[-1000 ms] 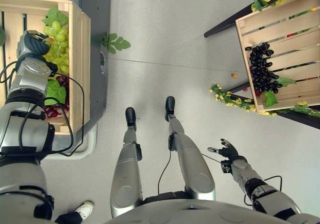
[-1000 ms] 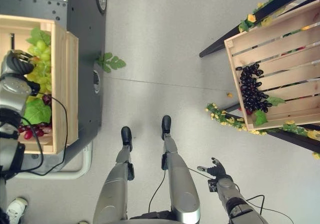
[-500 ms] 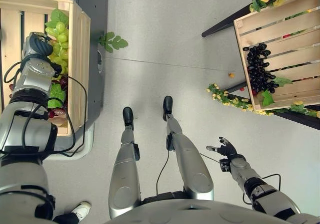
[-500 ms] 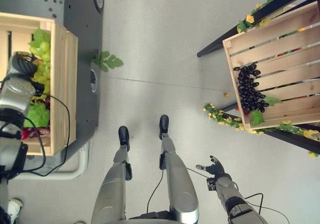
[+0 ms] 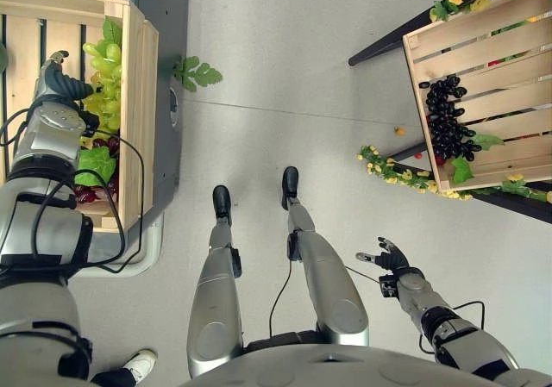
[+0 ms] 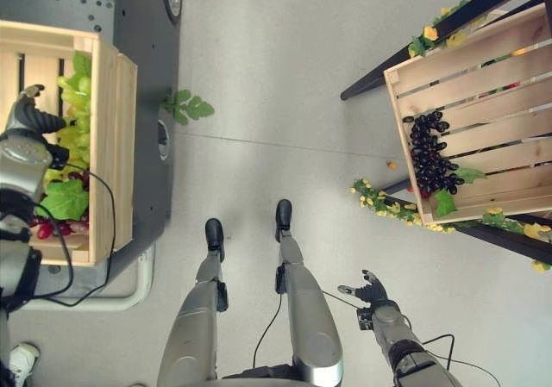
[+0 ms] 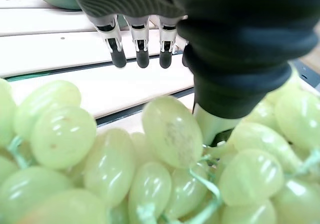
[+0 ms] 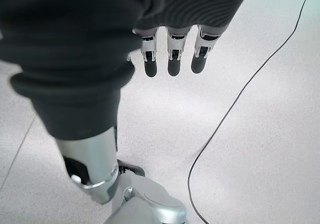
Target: Pick up the fruits from the basket on one side to the basket on the other side
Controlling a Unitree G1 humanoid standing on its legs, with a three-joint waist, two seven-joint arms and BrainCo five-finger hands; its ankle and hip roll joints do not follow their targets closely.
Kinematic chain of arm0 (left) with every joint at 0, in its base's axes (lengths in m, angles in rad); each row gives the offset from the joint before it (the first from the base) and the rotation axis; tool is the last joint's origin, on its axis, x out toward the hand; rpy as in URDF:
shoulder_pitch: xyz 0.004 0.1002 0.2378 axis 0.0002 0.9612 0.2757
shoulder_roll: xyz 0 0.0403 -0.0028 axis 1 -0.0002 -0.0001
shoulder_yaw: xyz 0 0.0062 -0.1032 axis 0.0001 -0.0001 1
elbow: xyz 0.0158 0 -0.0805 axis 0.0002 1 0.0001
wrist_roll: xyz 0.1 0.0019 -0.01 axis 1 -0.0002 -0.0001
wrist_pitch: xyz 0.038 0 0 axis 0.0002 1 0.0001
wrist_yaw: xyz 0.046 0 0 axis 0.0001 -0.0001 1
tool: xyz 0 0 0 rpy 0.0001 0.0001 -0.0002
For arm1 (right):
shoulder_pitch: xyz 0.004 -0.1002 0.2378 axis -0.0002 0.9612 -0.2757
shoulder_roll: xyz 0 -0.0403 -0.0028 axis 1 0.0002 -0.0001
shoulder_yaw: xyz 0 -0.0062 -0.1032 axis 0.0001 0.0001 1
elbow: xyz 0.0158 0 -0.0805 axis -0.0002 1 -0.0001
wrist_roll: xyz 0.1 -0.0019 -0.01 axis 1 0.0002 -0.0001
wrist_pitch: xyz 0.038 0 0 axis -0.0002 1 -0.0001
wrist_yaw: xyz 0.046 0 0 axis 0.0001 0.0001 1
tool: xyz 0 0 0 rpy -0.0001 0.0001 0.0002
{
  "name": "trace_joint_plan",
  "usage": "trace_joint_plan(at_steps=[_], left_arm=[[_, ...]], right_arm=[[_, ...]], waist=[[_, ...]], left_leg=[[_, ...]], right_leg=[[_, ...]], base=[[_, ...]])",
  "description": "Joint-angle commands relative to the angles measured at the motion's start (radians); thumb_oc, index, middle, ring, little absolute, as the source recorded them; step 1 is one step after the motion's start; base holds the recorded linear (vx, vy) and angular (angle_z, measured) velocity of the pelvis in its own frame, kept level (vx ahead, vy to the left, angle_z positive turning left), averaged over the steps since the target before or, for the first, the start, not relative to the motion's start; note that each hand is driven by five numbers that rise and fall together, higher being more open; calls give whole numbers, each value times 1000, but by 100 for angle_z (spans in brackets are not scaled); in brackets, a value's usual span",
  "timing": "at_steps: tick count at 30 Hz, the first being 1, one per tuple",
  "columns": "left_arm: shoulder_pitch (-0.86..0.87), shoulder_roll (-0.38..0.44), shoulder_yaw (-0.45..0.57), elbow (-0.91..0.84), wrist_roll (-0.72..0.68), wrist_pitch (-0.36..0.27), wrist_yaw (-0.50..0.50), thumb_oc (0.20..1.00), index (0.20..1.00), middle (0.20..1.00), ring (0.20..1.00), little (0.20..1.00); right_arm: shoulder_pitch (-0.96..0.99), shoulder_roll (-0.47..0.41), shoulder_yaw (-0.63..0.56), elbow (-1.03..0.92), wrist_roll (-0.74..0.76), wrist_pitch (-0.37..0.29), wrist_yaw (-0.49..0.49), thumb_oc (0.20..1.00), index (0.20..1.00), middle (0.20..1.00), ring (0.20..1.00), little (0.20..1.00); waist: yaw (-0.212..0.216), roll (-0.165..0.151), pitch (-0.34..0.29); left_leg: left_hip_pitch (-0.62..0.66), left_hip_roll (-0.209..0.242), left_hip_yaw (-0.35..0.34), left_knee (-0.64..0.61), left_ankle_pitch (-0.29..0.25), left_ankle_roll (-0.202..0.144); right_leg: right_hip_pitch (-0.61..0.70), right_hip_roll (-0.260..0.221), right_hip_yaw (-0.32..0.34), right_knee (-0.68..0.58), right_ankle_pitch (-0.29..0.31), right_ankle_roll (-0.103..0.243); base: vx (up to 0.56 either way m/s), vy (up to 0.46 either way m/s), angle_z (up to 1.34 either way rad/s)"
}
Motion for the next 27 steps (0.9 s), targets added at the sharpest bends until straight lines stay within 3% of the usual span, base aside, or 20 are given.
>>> trace_joint_plan(at_steps=[1,9,18,27], left_arm=[[22,-55,-46,14,-21,-17,-82,1000,1000,1000,1000,1000],[29,-44,-46,14,-53,-22,-111,1000,1000,1000,1000,1000],[87,-74,8,-12,-227,-35,-179,1000,1000,1000,1000,1000],[182,1,38,-123,-258,-56,-174,1000,1000,1000,1000,1000]], right_arm=[[1,-27,8,56,9,18,4,1000,1000,1000,1000,1000],[3,-32,7,65,8,19,15,1000,1000,1000,1000,1000],[8,-37,-5,68,13,21,23,1000,1000,1000,1000,1000],[40,-46,-18,30,1,17,35,1000,1000,1000,1000,1000]], waist=[[-5,16,-13],[-3,18,-16],[-3,21,-24],[6,35,-19]], left_leg=[[-69,-18,-27,-64,70,12],[-65,-18,-29,-64,69,12],[-62,-22,-28,-64,66,12],[-54,-29,-26,-64,66,15]], right_leg=[[-42,-14,19,2,17,145],[-39,-12,19,2,17,144],[-39,-14,23,2,19,143],[-32,-15,25,2,20,143]], base=[[0,0,0],[0,0,0],[0,0,0],[0,3,-2]])
